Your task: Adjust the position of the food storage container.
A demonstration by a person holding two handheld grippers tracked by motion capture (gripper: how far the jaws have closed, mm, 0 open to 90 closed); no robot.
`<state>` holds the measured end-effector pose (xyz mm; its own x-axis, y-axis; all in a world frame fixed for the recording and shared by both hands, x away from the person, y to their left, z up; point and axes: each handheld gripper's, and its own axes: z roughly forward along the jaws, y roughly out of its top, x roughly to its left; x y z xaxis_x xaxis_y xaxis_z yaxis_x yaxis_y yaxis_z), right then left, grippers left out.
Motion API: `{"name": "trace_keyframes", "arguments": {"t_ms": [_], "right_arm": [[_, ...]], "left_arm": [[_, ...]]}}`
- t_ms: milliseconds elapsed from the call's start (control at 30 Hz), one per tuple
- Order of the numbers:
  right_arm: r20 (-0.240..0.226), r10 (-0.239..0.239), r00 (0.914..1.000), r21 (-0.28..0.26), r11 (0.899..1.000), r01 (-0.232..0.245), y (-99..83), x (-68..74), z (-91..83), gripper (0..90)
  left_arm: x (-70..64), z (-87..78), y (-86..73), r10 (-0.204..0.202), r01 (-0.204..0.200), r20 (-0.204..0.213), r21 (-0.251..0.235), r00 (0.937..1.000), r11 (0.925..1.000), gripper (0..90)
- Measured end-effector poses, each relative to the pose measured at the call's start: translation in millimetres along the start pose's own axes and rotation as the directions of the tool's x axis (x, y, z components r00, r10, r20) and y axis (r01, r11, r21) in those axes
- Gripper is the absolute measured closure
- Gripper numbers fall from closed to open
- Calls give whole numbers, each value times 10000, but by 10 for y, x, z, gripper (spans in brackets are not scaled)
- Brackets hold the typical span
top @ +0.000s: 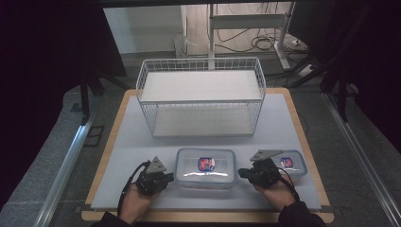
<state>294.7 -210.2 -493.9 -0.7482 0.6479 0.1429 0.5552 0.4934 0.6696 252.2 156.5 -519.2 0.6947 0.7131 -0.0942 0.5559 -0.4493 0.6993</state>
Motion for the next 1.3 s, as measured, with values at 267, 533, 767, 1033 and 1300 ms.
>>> {"name": "trace_keyframes", "arguments": {"t_ms": [267, 533, 767, 1033, 1300], "right_arm": [[305, -76, 9995, -61, 10000, 78, -3, -53, -42, 868], [784, -119, 9968, -230, 9996, 137, -15, -149, -134, 717], [861, -92, 9962, -484, 9987, 134, -11, -212, -193, 570], [783, -85, 9969, -671, 9977, 138, -25, -267, -203, 341], [760, -119, 9970, -732, 9972, 175, -86, -303, -186, 222]], "left_arm": [[-33, 13, 23, 288, -289, -97, -58, 9995, 9996, 862], [69, -111, -63, -41, 16, -419, -588, 9991, 9983, 588], [128, -176, -148, -9, -47, -755, -734, 9971, 9973, 359], [216, -233, -219, -233, 159, -787, -935, 9966, 9955, 226], [209, -195, -235, 25, -70, -985, -448, 9951, 9990, 167]]}}
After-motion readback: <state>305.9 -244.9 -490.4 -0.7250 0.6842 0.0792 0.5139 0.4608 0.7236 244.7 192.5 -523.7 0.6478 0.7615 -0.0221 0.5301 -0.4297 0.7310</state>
